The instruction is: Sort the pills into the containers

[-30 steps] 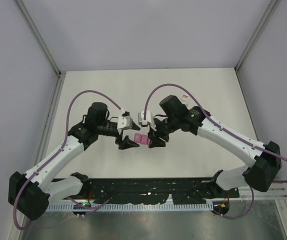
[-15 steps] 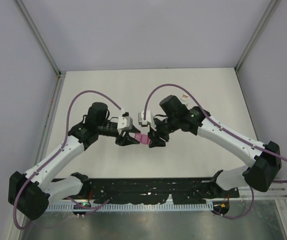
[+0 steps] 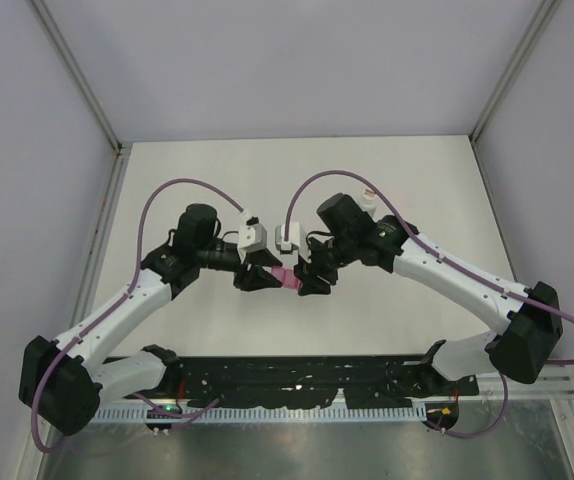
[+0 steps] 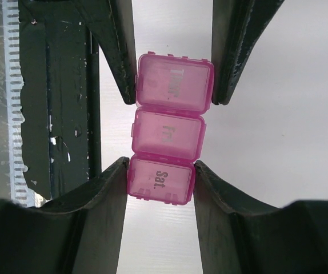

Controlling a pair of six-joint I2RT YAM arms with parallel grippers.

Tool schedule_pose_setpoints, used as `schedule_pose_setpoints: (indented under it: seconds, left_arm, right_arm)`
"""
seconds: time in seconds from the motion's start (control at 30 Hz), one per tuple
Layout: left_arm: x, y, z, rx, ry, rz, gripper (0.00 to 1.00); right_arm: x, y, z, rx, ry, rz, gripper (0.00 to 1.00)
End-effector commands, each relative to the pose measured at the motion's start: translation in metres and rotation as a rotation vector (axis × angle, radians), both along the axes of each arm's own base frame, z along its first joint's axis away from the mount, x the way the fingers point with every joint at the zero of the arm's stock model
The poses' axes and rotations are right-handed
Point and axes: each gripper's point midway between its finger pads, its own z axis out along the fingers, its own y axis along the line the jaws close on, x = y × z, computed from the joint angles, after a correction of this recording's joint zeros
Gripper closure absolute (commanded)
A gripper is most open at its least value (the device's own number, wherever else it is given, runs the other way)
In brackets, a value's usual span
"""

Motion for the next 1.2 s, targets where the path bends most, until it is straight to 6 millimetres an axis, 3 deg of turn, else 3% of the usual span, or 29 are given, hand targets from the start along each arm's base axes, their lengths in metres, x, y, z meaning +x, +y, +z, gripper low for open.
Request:
schedule_pose_setpoints:
  seconds: [0.0,0.1,0.37,0.6,0.8,1.0,1.17]
  left_arm:
    - [-0.010,-0.006,0.008,-0.056,0.061,-0.036,0.83]
    - [-0.010,-0.006,0.008,-0.057,0.073,-0.031,0.77]
    - [-0.004,-0.007,0.012,-0.054,0.073,0.006,0.48]
    - [0.003,-0.005,0.014,-0.054,0.042,0.045,0.37]
    - [0.005,-0.005,0.017,-0.064,0.020,0.063,0.17]
    - [0.008,-0.001,0.017,-0.061,-0.042,0.080,0.12]
    - [0.012,0.003,0.019,-0.063,-0.110,0.094,0.16]
  right_arm:
    - [0.019,0.007,0.018,0.055,-0.094,-0.056,0.94]
    - [0.020,0.006,0.017,0.052,-0.094,-0.060,0.95]
    - [0.018,0.006,0.017,0.053,-0.093,-0.051,0.94]
    - [0.016,0.007,0.015,0.048,-0.094,-0.040,0.94]
    - [0.014,0.007,0.014,0.044,-0.092,-0.034,0.95]
    - [0.012,0.007,0.012,0.042,-0.088,-0.024,0.94]
    - [0.010,0.006,0.012,0.041,-0.081,-0.015,0.94]
